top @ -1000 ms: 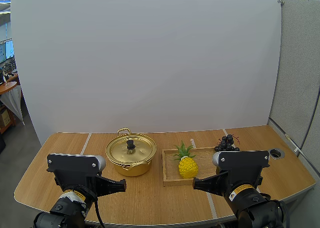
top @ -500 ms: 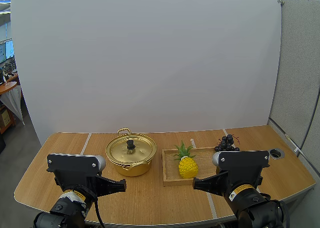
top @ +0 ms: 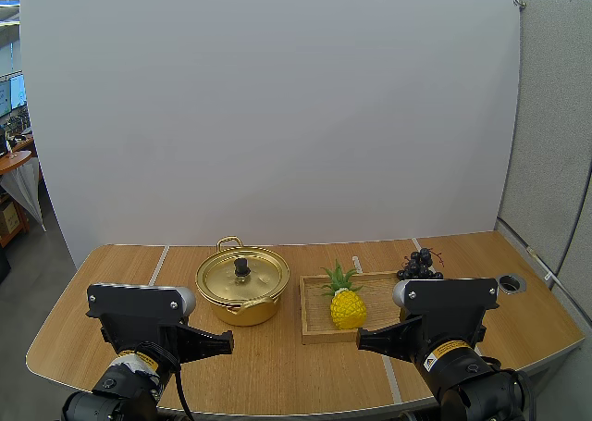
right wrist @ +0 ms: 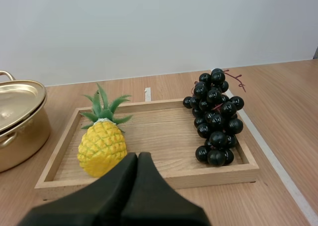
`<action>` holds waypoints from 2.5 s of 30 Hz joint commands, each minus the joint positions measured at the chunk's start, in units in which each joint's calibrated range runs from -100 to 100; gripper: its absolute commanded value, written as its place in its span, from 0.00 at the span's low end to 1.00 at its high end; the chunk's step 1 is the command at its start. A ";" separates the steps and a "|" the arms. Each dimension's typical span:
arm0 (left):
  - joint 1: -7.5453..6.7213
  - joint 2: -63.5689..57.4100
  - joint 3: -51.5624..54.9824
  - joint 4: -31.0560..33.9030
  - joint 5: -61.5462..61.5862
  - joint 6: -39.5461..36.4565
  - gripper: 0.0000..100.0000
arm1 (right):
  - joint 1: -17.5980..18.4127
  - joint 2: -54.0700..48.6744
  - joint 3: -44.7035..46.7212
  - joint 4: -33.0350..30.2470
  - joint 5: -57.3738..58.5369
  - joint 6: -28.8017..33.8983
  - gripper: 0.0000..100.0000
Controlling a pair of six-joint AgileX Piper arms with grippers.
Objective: Open the pot, put the pineapple inside, and close it
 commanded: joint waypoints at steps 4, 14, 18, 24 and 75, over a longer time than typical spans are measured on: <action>0.08 -0.19 0.00 0.01 -0.34 -0.55 0.00 | -0.26 -0.43 0.00 -0.23 -0.24 -0.57 0.00; 0.08 -0.19 -5.11 0.01 -0.34 -0.55 0.00 | -0.26 -0.43 0.00 0.69 -4.12 -0.57 0.00; 0.08 -0.19 -11.30 0.01 -0.34 -0.45 0.00 | -0.26 -0.43 -2.08 0.26 -4.12 -0.57 0.00; 0.08 -0.19 -21.27 0.01 0.06 -0.34 0.00 | -0.26 -0.43 -12.18 0.05 3.05 -0.57 0.00; 0.08 38.24 -43.44 -1.68 25.56 13.13 1.00 | -0.26 34.30 -39.40 -1.49 47.10 -7.29 0.76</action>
